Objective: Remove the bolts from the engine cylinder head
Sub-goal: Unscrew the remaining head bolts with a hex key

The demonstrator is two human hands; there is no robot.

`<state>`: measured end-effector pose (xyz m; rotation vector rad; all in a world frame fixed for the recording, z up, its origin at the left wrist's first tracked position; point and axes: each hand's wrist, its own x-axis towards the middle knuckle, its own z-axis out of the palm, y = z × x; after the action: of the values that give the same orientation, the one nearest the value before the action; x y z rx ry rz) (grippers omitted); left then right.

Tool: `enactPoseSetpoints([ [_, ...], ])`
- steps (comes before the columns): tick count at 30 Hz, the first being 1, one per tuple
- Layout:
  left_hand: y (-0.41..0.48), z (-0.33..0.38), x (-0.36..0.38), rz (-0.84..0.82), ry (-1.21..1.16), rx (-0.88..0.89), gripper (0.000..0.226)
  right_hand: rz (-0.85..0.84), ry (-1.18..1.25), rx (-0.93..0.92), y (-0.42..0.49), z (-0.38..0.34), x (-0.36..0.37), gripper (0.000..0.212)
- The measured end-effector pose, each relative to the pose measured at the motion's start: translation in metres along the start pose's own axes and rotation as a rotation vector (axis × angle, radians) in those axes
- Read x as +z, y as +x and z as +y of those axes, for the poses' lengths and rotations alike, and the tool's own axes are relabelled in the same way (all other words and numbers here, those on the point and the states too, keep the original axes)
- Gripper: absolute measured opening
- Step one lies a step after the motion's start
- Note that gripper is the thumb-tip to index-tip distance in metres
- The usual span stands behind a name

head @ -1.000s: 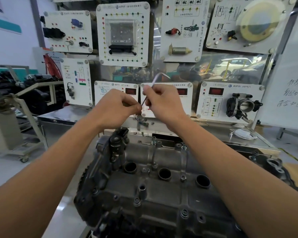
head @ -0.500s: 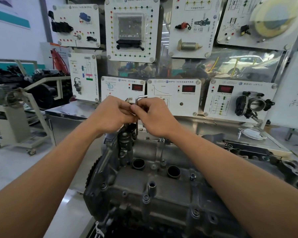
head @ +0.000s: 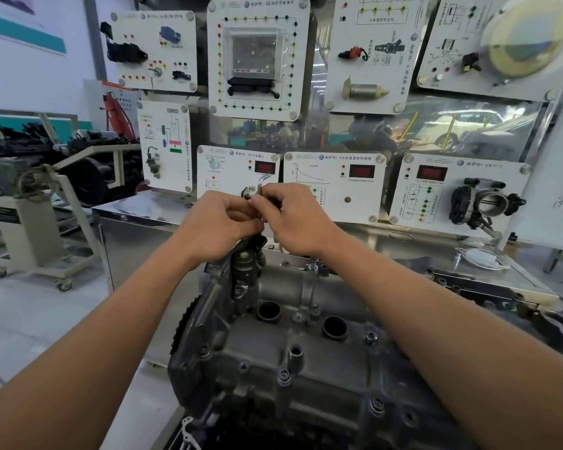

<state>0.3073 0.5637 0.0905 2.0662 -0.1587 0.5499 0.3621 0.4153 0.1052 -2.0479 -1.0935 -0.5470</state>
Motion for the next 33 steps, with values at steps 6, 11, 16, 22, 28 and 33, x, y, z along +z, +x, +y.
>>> enactPoseSetpoints([
  [6, -0.001, -0.004, 0.008, 0.017, 0.008, 0.019, 0.018, -0.009, -0.029, -0.054, 0.000, 0.002, 0.000, 0.031],
  [11, 0.000, -0.003, 0.009, 0.052, 0.075, 0.036, 0.014, 0.003, -0.010, -0.038, -0.002, 0.004, 0.000, 0.031],
  [16, 0.001, 0.000, 0.012, 0.094, 0.160, 0.020, 0.011, 0.196, 0.074, 0.084, 0.001, -0.001, 0.002, 0.034],
  [22, -0.001, 0.001, 0.012, 0.102, 0.112, -0.015, 0.008, 0.277, 0.076, 0.070, 0.009, -0.009, 0.000, 0.026],
  [28, -0.001, 0.000, 0.015, 0.133, 0.116, -0.013, 0.007, 0.258, 0.060, 0.025, 0.010, -0.008, 0.000, 0.020],
  [33, -0.001, 0.001, 0.018, 0.179, 0.144, -0.023, 0.013, 0.234, 0.044, -0.004, 0.010, -0.009, 0.001, 0.015],
])
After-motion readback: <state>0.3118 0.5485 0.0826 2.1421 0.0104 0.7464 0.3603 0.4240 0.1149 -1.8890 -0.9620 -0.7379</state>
